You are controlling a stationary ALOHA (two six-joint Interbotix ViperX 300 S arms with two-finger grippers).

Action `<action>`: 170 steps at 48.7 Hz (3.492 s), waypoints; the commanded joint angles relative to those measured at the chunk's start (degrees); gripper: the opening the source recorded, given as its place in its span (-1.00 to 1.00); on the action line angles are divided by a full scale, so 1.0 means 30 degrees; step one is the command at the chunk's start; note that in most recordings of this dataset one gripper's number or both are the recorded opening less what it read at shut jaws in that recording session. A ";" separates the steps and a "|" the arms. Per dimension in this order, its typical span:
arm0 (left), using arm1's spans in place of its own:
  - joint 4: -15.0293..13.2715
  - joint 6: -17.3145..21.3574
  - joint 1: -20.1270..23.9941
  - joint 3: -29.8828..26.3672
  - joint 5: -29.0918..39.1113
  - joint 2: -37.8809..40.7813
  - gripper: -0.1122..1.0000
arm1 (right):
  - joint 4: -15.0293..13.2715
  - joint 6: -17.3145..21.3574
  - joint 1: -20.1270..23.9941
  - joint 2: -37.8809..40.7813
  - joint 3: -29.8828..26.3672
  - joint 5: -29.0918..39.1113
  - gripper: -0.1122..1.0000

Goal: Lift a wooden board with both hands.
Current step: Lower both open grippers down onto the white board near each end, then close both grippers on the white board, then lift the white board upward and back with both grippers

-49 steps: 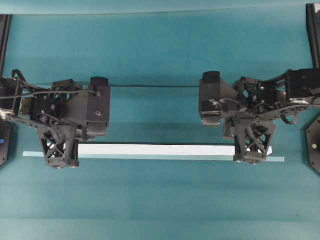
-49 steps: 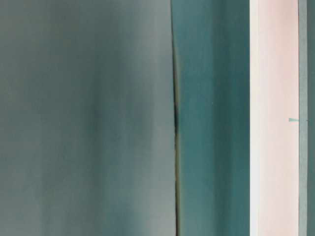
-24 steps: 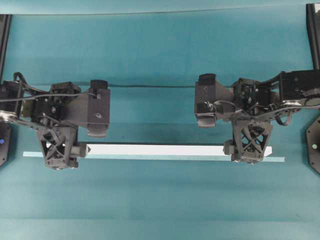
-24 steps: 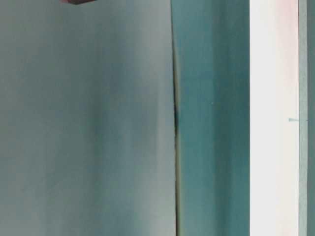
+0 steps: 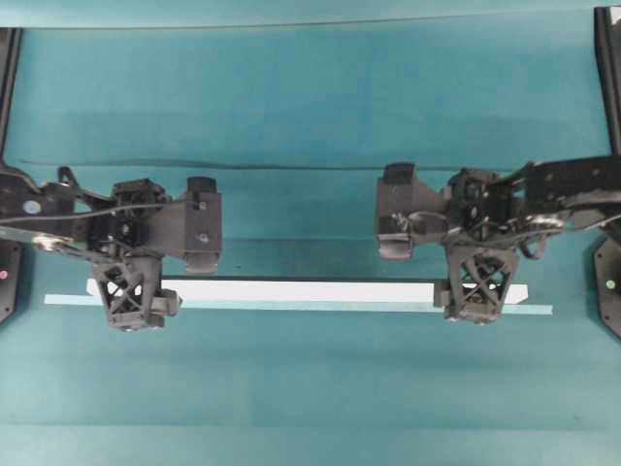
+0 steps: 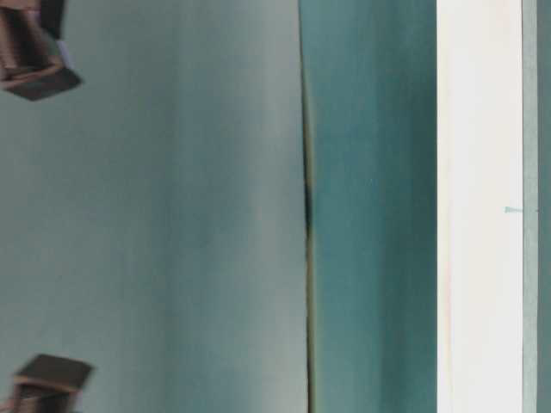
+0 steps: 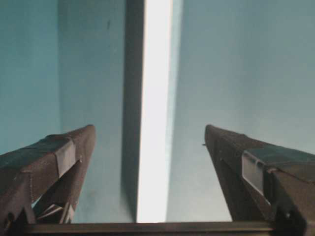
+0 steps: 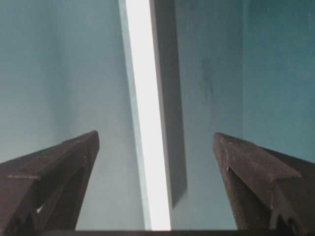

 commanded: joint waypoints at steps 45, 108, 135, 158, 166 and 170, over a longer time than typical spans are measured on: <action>0.0029 0.0264 0.0293 0.0762 -0.3984 0.3955 0.98 | 0.0000 0.0146 0.0820 0.4131 0.1377 -0.4453 0.88; 0.0029 -0.0117 -0.0205 0.0703 -0.3955 0.3545 -0.48 | -0.0029 0.0088 0.0791 0.4570 0.1318 -0.4922 -0.41; 0.0029 -0.0557 -0.0205 -0.0586 -0.1641 0.1992 -0.48 | 0.0088 0.0146 0.0674 0.2988 0.0146 -0.2256 -0.41; 0.0029 -0.0557 -0.0234 -0.2520 0.2285 0.0146 -0.48 | 0.0146 0.0703 0.0557 0.1436 -0.2725 0.2256 -0.41; 0.0029 -0.0586 -0.0146 -0.3691 0.3984 -0.0264 -0.49 | 0.0146 0.0791 0.0469 0.0938 -0.3340 0.3398 -0.41; 0.0029 -0.0586 -0.0029 -0.4043 0.4600 -0.0293 -0.48 | 0.0146 0.0791 0.0410 0.0732 -0.3486 0.3750 -0.41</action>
